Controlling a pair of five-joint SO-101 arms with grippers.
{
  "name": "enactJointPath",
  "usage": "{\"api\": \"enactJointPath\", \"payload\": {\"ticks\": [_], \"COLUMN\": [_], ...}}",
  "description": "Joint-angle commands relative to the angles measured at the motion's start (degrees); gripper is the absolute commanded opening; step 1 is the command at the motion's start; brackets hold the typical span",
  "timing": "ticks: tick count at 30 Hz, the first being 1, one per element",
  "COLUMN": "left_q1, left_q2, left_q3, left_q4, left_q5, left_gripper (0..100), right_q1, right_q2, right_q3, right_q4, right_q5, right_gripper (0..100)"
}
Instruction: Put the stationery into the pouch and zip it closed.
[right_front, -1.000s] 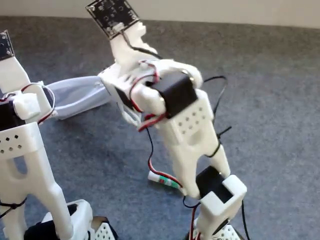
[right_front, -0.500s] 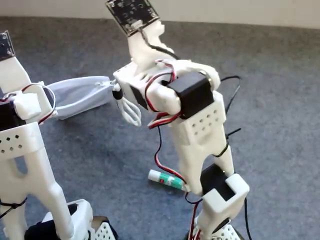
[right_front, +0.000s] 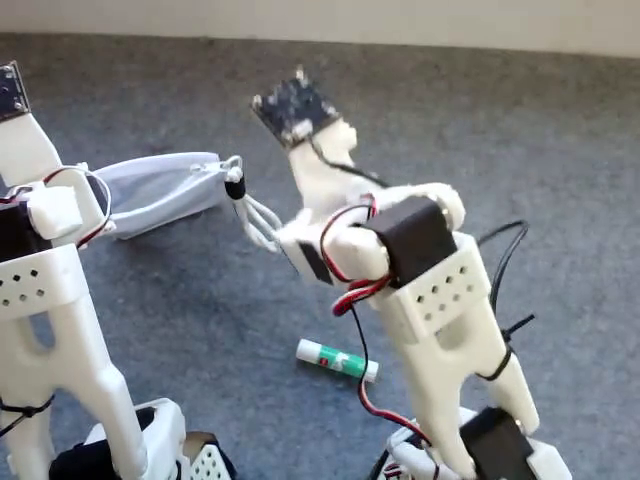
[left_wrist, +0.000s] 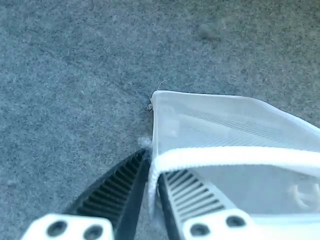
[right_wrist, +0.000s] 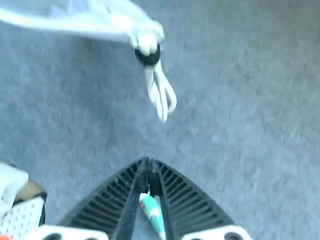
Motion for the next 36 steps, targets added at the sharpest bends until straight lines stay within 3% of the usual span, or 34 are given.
{"api": "enactJointPath", "payload": {"ticks": [1, 5, 12, 20, 27, 36], "left_q1": [0.22, 0.22, 0.22, 0.22, 0.22, 0.22], "left_q2": [-1.01, -1.01, -1.01, -1.01, -0.84, -0.66], "left_q3": [-0.48, -0.48, -0.48, -0.48, -0.40, -0.40], "left_q4": [-0.44, -0.44, -0.44, -0.53, -0.62, -0.53], "left_q5": [0.53, 0.53, 0.53, 0.53, 0.53, 0.53], "left_gripper": [1, 1, 1, 1, 1, 1], "right_q1": [0.13, 0.13, -6.37, -9.45, -12.97, -12.62], "right_q2": [-4.09, -4.09, -4.44, -4.09, -4.09, -3.91], "right_q3": [10.59, 21.41, 38.02, 50.24, 59.82, 64.66], "right_q4": [0.66, -2.77, -10.95, -19.74, -29.93, -38.02], "right_q5": [0.35, 0.44, 0.44, 0.97, 10.46, 11.16], "right_gripper": [0.7, 1.8, 15.1, 15.6, 15.6, 15.6]}}
